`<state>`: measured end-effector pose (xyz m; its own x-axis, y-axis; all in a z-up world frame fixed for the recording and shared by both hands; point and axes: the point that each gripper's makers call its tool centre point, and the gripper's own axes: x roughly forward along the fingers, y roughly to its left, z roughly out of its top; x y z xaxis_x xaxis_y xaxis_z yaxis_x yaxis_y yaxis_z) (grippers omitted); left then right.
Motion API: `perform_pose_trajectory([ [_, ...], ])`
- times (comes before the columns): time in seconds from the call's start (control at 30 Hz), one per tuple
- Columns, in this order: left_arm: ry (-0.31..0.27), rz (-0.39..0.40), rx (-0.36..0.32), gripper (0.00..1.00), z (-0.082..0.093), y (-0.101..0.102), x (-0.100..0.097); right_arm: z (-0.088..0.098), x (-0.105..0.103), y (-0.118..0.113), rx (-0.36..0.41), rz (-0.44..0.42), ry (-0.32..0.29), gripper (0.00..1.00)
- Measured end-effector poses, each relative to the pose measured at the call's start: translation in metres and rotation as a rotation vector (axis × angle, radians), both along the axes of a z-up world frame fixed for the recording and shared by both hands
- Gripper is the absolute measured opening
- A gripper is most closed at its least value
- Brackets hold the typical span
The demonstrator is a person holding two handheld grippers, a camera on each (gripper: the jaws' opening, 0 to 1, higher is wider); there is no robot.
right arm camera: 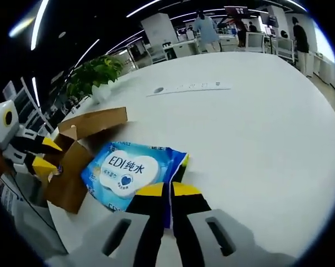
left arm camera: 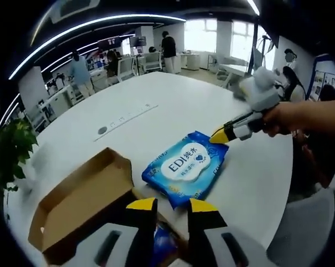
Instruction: Operate the shoe box by opening the lid, removing the specified soft item, and placing it in the target area until the item is outside and the box remains undamaged.
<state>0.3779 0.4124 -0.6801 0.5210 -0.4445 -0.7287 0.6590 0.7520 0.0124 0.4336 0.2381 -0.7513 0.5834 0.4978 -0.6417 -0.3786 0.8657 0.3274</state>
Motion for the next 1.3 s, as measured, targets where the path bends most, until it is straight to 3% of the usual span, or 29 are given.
perform_pose_trajectory([
  [0.33,-0.012,0.046,-0.011,0.25,0.013,0.036,-0.001,0.014,-0.002,-0.011,-0.064,-0.012,-0.037,0.02],
  [0.53,-0.002,0.076,-0.011,0.27,0.013,0.064,-0.004,0.031,-0.006,-0.006,-0.08,0.014,-0.067,0.08],
  [0.97,0.02,0.129,0.005,0.29,0.006,0.108,-0.018,0.067,-0.017,0.032,-0.109,0.15,-0.123,0.18],
  [1.3,0.039,0.202,-0.012,0.28,-0.006,0.128,-0.022,0.085,-0.026,0.069,-0.1,0.245,-0.148,0.21],
])
